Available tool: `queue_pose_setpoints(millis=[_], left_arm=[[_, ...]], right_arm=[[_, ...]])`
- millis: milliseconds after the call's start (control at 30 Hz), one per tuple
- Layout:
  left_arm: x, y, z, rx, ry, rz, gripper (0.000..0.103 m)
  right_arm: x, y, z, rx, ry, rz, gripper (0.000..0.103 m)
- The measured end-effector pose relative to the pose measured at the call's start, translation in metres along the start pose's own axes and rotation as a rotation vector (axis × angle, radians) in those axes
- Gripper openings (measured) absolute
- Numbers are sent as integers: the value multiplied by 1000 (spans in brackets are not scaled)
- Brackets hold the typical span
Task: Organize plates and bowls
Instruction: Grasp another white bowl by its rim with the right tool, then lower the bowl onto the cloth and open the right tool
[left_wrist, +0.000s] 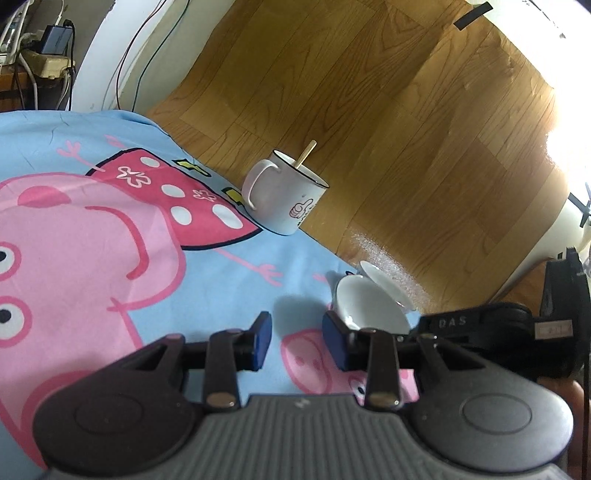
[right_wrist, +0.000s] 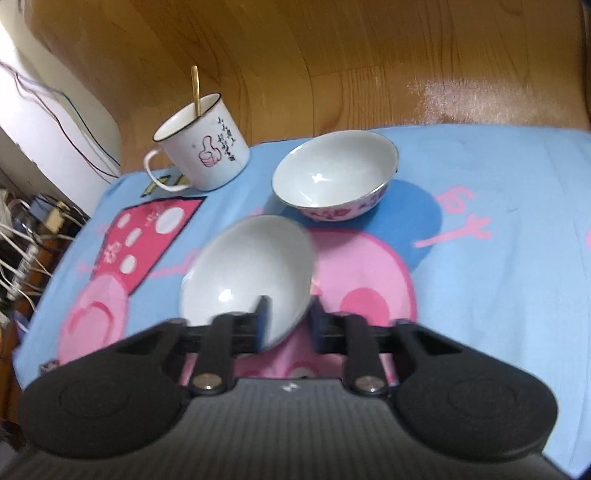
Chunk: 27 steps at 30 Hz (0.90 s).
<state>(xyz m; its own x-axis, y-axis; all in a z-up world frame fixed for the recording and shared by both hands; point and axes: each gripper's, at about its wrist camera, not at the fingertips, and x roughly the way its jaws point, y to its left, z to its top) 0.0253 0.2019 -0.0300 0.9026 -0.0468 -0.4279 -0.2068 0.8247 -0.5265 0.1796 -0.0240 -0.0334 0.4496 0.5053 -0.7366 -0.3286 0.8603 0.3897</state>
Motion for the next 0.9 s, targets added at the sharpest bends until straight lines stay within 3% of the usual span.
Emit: queue_pose_setpoints(millis=[67, 200, 433, 600, 700, 767, 900], left_arm=[[1, 1, 0, -3, 2, -2, 31], [0, 0, -1, 4, 6, -9, 33], [-3, -10, -5, 56, 15, -49, 35], [5, -22, -12, 105, 80, -94, 35], [4, -30, -15, 114, 123, -127, 35], [-2, -35, -17, 119, 140, -149, 36], [-13, -45, -20, 139, 182, -184, 40]], right_arm=[[-6, -4, -1, 18, 2, 28, 9], [-31, -4, -13, -15, 13, 46, 9], [-82, -32, -61, 15, 99, 127, 9], [-105, -48, -83, 48, 74, 106, 11], [-108, -50, -90, 58, 37, 93, 18], [-113, -47, -92, 43, -12, 97, 39], [-135, -39, -100, -39, -155, 81, 45]])
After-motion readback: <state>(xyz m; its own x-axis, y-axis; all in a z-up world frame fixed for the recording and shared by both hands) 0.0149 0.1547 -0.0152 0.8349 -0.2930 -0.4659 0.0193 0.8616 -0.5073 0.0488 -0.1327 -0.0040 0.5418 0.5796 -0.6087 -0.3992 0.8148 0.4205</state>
